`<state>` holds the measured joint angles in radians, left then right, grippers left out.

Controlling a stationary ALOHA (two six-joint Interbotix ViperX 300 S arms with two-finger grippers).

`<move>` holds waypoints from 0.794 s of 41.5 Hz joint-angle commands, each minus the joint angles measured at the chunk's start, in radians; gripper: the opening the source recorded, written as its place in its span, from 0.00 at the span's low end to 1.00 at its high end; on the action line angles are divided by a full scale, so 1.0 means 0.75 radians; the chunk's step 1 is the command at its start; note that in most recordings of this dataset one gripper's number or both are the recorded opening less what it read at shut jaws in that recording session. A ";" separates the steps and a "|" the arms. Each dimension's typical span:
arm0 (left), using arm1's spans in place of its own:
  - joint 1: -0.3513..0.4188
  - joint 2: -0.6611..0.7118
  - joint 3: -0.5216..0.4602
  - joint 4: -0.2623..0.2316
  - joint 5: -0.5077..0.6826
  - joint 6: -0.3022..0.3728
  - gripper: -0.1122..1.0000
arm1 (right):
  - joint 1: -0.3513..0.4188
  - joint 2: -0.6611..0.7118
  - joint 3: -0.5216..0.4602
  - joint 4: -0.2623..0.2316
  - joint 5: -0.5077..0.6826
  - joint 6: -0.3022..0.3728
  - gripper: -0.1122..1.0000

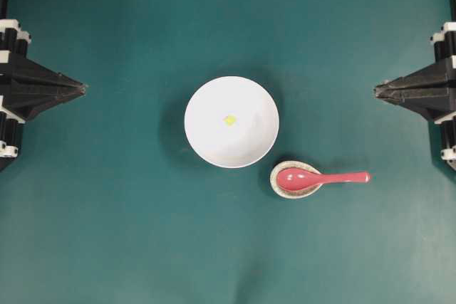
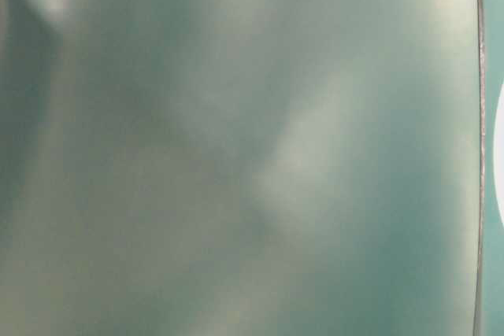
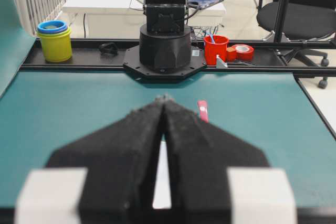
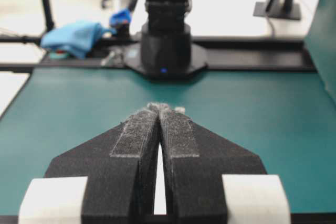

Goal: Scoop the yellow hexagonal prism block from the bowl with a spoon using the right arm.
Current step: 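Move the right gripper toward the red spoon handle in the spoon rest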

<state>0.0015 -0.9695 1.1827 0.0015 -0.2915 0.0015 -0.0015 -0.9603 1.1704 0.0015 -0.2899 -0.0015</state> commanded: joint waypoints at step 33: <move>0.002 0.004 -0.022 0.014 -0.006 -0.002 0.10 | 0.000 0.041 -0.018 0.014 -0.039 0.065 0.62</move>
<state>0.0015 -0.9710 1.1827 0.0092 -0.2884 -0.0031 -0.0046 -0.9480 1.1704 0.0077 -0.3053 0.0399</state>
